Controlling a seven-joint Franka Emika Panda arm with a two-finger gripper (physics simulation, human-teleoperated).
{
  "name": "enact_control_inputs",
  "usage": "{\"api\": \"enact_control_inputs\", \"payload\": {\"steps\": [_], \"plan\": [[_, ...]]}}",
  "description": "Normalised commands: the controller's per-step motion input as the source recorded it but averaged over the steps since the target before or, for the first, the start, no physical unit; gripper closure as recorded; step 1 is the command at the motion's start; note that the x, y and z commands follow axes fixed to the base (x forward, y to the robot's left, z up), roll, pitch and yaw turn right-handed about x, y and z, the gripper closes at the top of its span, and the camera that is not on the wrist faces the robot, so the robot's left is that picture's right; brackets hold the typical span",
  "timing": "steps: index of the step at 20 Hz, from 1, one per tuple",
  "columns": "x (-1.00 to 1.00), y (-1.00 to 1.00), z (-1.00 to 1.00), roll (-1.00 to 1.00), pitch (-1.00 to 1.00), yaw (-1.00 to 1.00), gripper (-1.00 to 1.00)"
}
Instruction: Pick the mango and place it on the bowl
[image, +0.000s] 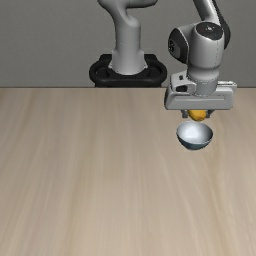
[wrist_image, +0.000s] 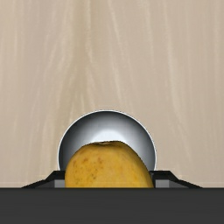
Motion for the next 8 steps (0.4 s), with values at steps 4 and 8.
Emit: {"api": "enact_control_inputs", "payload": {"steps": [4,8], "plan": [[0.00,0.00,0.00,0.00,0.00,0.00,-1.00],[0.00,0.00,0.00,0.00,0.00,0.00,-1.00]]}}
